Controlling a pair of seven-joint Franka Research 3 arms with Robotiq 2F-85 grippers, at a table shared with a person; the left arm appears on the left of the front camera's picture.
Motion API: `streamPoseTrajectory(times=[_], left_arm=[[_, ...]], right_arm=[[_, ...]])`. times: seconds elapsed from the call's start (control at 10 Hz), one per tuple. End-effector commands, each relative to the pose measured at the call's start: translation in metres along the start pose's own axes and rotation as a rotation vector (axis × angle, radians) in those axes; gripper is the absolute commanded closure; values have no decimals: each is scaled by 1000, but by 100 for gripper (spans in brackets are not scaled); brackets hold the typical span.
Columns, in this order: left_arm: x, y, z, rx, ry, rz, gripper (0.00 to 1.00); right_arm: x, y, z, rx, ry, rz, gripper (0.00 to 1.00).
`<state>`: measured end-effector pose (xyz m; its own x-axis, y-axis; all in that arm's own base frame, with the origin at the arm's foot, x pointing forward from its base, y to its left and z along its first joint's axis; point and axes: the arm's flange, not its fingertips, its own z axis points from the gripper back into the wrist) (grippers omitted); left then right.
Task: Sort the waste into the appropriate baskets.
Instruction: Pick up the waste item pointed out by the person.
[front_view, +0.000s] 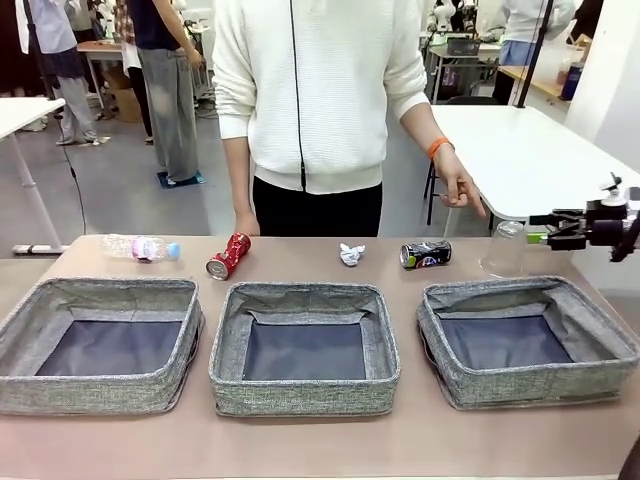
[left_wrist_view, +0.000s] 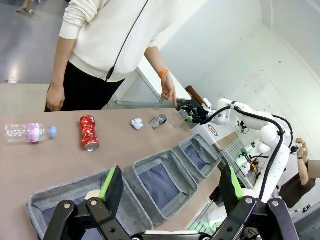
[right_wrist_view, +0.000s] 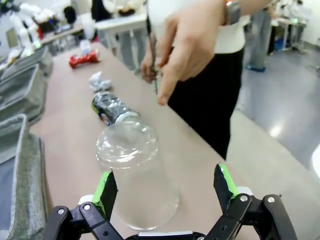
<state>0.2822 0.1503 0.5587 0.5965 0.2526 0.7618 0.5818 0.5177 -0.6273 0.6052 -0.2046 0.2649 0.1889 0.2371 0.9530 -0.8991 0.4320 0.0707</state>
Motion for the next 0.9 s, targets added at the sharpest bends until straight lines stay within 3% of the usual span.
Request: streamPoseTrajectory(times=[0.0, 0.4, 0.8], left_arm=[[2, 0, 0, -18, -18, -21, 0], [2, 0, 0, -18, -18, -21, 0], [2, 0, 0, -18, -18, -21, 0]], right_arm=[[4, 10, -16, 39, 40, 29, 0], [-3, 15, -54, -37, 31, 51, 0], [-3, 21, -72, -4, 22, 22, 0]])
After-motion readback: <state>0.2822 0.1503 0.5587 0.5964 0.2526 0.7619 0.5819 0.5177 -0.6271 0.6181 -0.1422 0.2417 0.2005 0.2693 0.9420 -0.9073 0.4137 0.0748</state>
